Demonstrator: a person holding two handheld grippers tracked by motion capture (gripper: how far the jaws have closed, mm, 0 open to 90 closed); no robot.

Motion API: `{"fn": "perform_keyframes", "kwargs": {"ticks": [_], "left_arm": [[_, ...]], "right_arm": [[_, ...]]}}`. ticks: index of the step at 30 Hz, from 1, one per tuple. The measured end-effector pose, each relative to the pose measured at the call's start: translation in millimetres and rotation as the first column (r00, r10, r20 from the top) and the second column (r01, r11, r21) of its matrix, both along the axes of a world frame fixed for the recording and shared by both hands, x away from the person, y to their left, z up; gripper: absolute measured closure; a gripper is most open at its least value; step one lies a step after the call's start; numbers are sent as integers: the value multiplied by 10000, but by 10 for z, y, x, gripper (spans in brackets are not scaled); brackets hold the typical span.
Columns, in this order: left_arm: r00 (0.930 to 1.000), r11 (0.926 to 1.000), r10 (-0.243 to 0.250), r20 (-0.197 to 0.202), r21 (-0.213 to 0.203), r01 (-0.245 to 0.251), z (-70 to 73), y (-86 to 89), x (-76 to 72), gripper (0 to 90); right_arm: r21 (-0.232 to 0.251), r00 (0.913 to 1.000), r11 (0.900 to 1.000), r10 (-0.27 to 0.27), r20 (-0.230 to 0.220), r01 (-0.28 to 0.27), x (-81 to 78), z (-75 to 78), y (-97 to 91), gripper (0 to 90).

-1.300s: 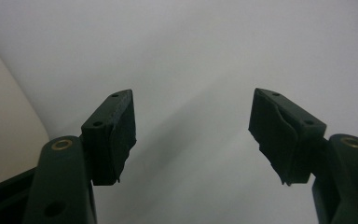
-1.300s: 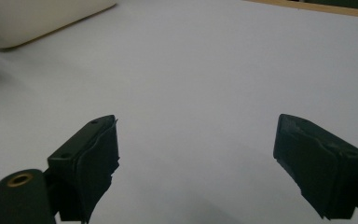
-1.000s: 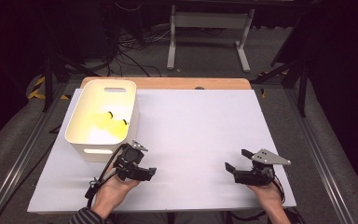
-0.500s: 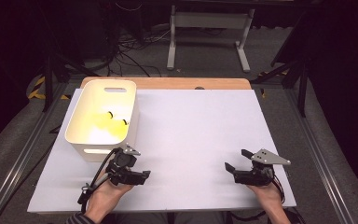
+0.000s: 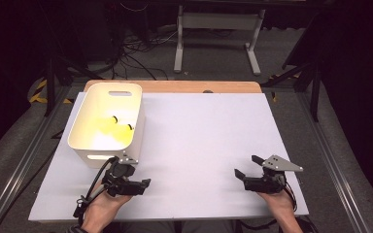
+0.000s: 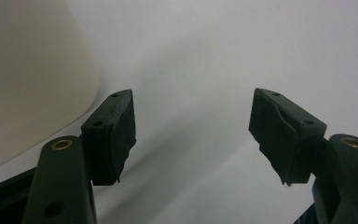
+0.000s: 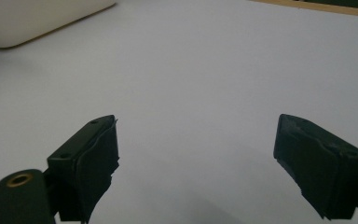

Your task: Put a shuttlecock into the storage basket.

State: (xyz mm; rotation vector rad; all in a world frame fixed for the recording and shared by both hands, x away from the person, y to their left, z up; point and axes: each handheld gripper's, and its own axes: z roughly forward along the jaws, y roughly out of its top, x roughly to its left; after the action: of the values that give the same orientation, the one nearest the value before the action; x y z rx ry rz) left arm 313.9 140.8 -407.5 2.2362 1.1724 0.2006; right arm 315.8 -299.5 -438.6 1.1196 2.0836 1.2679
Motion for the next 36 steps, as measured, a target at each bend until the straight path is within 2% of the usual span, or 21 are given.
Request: {"fn": "perform_keyframes", "kwargs": {"ticks": [3,5,9,14,15,16,17,25,27,36], "left_arm": [[9999,9999,102,120,46,-102,2,29,-20,323],[9998,9998,204,42,-51,-204,-3,47,-32,325],[9996,9996,266,-66,76,-265,-11,99,-38,346],[9995,9994,312,35,130,-313,-25,150,-50,350],[9993,9993,376,-50,36,-375,-25,160,-56,348],[9994,9994,337,57,104,-337,-23,179,-50,346],[9991,9991,424,25,-4,-424,-22,185,-58,345],[9986,9987,512,158,4,-512,-25,293,-67,338],[9978,9978,643,153,-151,-640,-36,334,-81,336],[9962,9963,854,169,-145,-852,-51,469,-99,332]], "right_arm": [[4,10000,10000,-20,8,20,-2,0,0,142],[-6,10000,10000,-1,1,1,-1,0,1,142],[-7,10000,10000,-7,-5,7,1,0,1,142],[5,10000,10000,-16,12,16,-2,1,1,142],[4,10000,10000,-16,11,16,-1,1,0,142],[4,10000,10000,-5,1,5,-1,1,0,142],[2,10000,10000,-14,12,14,-2,1,1,142],[-1,10000,10000,0,34,0,-1,3,-3,142],[-2,10000,10000,10,43,-10,-3,4,-2,142],[-20,10000,10000,-16,-4,16,1,1,-1,141]]}}
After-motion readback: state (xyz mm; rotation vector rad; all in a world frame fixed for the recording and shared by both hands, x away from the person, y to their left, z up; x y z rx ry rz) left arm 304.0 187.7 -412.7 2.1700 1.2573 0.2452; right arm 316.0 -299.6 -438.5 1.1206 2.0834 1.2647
